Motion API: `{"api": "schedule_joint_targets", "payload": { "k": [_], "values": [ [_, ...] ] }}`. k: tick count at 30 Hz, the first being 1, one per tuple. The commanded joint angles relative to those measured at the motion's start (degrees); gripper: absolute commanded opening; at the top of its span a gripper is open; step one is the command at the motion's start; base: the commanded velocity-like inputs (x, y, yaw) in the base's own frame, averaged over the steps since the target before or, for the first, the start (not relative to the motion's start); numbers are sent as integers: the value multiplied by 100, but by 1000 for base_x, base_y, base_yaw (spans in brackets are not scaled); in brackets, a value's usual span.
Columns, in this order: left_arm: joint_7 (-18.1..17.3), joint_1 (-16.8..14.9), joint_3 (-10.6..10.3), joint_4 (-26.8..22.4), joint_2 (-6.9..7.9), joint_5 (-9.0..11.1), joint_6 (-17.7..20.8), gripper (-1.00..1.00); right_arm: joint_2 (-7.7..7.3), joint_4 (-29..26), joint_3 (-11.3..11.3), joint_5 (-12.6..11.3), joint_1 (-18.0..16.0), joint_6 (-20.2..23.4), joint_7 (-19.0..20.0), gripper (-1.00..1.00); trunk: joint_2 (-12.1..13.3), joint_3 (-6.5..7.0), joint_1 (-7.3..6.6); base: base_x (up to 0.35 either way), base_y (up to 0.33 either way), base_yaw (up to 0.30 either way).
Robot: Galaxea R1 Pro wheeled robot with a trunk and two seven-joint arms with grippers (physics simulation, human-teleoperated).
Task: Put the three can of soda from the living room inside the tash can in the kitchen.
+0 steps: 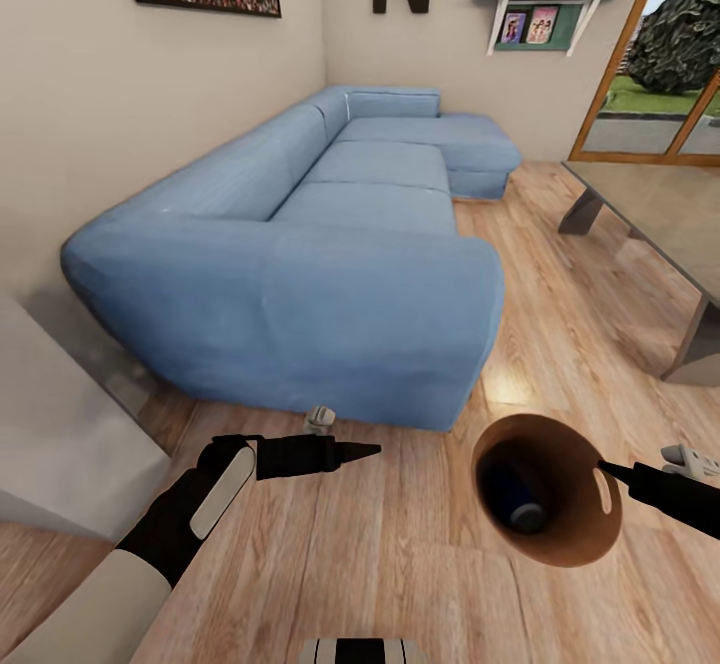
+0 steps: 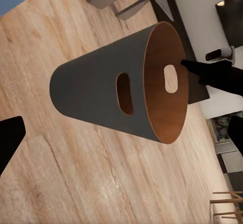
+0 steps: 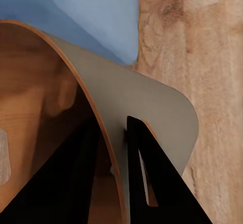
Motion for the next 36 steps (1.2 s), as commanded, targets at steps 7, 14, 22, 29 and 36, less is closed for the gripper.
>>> {"api": "schedule_joint_targets", "payload": {
  "k": [7, 14, 22, 29, 36],
  "values": [
    [0, 1, 0, 0, 2, -1, 0, 100, -7, -2, 1, -118, -2, 68, 9, -100, 0, 46, 0, 0, 0, 0],
    [0, 3, -2, 0, 6, -1, -4, 100, -8, -2, 1, -118, -2, 68, 9, -100, 0, 48, 0, 0, 0, 0],
    [0, 3, -6, 0, 6, -1, -8, 100, -9, -2, 1, -118, -2, 68, 9, -100, 0, 60, 0, 0, 0, 6],
    [0, 3, -1, 0, 6, -1, -9, 100, -8, -2, 1, -118, -2, 68, 9, -100, 0, 117, 0, 0, 0, 69],
    [0, 2, 2, 0, 6, -1, -9, 100, -8, -2, 1, -118, -2, 68, 9, -100, 0, 180, 0, 0, 0, 88]
  ]
}}
